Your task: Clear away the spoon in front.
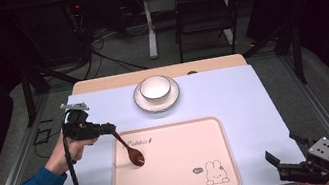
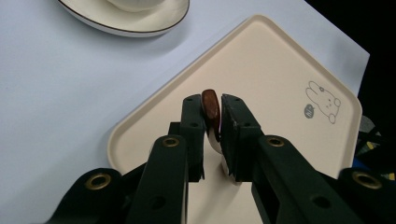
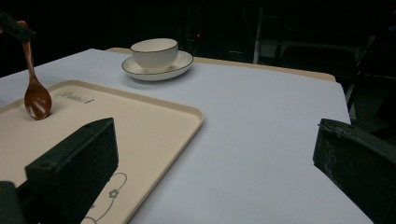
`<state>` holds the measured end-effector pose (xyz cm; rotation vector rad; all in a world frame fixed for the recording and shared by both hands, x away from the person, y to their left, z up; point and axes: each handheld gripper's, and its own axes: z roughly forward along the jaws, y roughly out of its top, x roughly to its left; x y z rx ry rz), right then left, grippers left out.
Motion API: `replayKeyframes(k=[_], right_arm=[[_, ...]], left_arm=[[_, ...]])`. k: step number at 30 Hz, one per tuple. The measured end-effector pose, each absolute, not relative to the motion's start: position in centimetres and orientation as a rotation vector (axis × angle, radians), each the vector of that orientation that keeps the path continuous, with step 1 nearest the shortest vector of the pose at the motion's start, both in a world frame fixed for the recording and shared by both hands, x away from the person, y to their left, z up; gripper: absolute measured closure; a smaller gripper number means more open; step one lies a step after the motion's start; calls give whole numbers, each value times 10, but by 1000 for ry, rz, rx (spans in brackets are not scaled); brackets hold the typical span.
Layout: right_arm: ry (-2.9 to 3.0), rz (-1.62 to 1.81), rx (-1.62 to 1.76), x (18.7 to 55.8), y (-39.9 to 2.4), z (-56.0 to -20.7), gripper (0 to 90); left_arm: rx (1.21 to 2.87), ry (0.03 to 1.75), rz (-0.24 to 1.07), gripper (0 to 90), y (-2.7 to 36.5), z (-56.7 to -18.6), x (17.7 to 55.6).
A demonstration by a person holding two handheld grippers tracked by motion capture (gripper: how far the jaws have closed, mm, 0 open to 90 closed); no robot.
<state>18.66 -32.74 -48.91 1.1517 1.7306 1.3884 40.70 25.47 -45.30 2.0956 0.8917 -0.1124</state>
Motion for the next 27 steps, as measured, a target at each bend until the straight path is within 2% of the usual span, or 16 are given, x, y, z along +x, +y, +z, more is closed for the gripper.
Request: replayKeyframes(k=[13,27], right_arm=[[1730,1388,1151,187,-328,-489,0],[1733,1385,1150,187,-327,-489,0]], left_arm=[[2027,911,-71,768,244,-474,417],[2025,930,-102,732,240,-494,420]])
